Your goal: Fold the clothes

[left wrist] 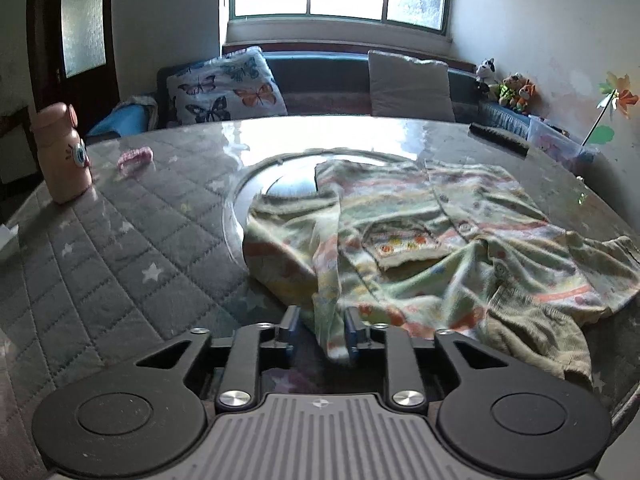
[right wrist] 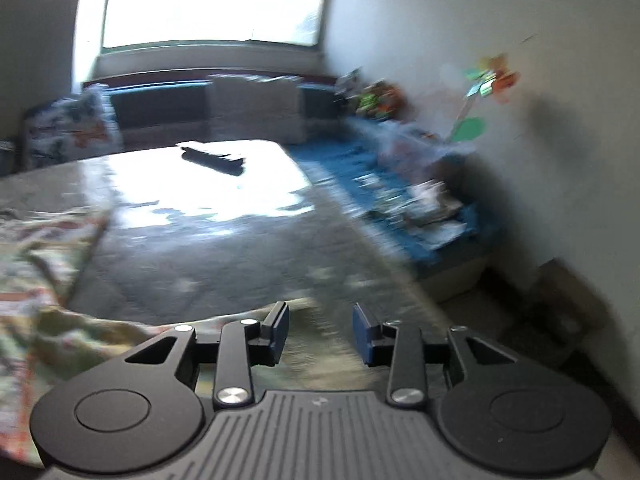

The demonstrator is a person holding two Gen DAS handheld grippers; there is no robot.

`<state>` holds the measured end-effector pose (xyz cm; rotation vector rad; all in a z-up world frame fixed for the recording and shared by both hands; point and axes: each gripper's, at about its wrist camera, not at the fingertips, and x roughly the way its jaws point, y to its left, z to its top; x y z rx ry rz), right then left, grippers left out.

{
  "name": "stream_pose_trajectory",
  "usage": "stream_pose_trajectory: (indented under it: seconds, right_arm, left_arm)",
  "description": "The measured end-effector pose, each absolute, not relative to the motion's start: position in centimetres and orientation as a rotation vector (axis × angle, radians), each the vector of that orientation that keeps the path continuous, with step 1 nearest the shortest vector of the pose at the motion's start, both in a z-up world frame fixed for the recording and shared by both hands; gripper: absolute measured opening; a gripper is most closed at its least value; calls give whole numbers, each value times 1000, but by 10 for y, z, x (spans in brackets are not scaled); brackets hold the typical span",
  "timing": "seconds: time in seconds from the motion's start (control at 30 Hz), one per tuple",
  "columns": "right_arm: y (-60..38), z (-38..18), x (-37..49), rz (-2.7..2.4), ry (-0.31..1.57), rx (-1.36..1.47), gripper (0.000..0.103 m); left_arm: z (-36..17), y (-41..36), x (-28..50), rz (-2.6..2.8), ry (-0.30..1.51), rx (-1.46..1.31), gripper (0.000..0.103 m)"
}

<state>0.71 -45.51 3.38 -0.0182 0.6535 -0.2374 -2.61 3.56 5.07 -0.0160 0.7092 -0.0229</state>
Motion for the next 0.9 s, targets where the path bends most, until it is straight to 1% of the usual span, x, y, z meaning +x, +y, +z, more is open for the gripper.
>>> stream_pose_trajectory:
  seconds: [0.2,0.37,0.73,0.9]
  right_arm:
    - [-444,8,32,-157,727,15,35]
    - [-447,3,40,-160,720,45,37]
    - [-451,0,51,-151,714,38,39]
    - [-451,-1,55,-144,711,36,42]
  left_arm:
    - [64,32,-9,-13,672,15,27]
    - [67,26,23,-10,666,51,27]
    - [33,5,107,2,780,152,27]
    - [17,-5,146,7,833,199,27]
